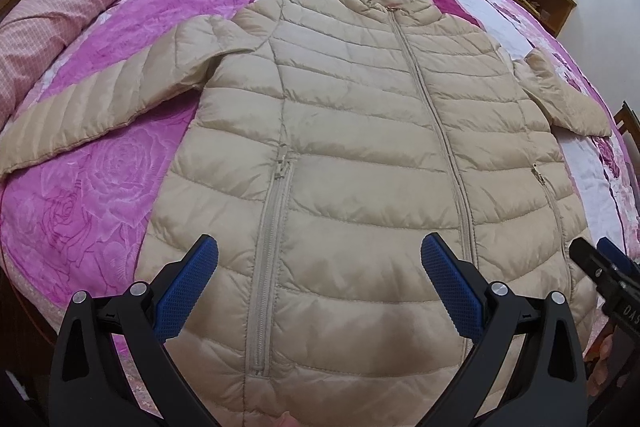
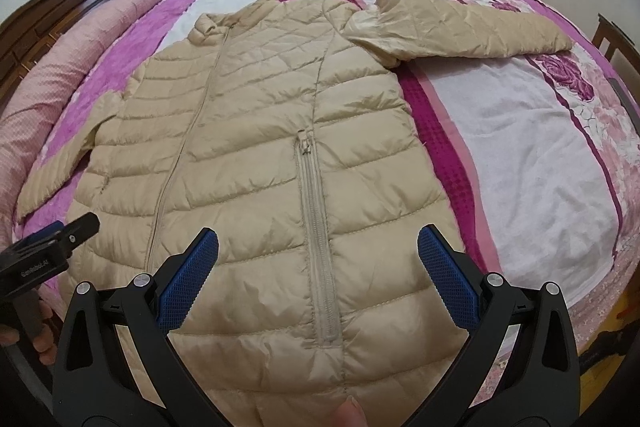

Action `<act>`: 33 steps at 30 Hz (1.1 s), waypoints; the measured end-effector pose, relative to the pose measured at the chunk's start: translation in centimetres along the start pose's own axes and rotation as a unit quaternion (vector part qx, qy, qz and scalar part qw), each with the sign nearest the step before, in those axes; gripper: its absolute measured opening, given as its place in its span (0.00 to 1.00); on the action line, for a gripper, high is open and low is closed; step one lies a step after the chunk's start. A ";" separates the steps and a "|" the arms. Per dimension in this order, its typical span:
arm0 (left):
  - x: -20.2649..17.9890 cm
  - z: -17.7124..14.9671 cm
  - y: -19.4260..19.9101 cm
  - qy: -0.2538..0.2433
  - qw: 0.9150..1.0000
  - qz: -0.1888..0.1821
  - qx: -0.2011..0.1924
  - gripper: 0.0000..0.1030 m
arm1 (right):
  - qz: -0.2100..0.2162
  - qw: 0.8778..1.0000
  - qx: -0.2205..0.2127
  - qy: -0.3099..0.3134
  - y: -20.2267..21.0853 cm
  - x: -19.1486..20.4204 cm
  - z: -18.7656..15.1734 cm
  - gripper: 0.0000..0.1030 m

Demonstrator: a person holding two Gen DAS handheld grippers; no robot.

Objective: Fold large clothes

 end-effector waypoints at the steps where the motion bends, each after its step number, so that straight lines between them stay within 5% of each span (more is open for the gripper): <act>1: 0.0 0.1 -0.1 0.000 1.000 -0.003 0.002 0.95 | -0.005 1.000 -0.006 -0.002 0.1 -0.5 0.2 0.97; 14: -1.8 2.3 -0.9 -0.025 1.000 -0.003 0.012 0.95 | -0.064 0.994 -0.040 -0.075 0.5 -12.4 4.8 0.97; 24: -3.4 3.6 -3.1 -0.034 0.999 0.008 0.037 0.95 | -0.034 0.987 -0.048 -0.152 -2.8 -22.7 11.0 0.97; 33: -3.7 2.9 -6.2 -0.032 0.997 0.024 0.068 0.95 | -0.025 0.967 -0.054 -0.248 -8.2 -31.0 17.7 0.97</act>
Point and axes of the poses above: each gripper's, at about its wrist camera, not at the fingertips, and y roughly against the way its jaws point, x to its left, z to its top, the point moved 1 cm from there along -y, roughly the way its jaws point, and after that the axes turned 1 degree about y, right-handed, at the moved point
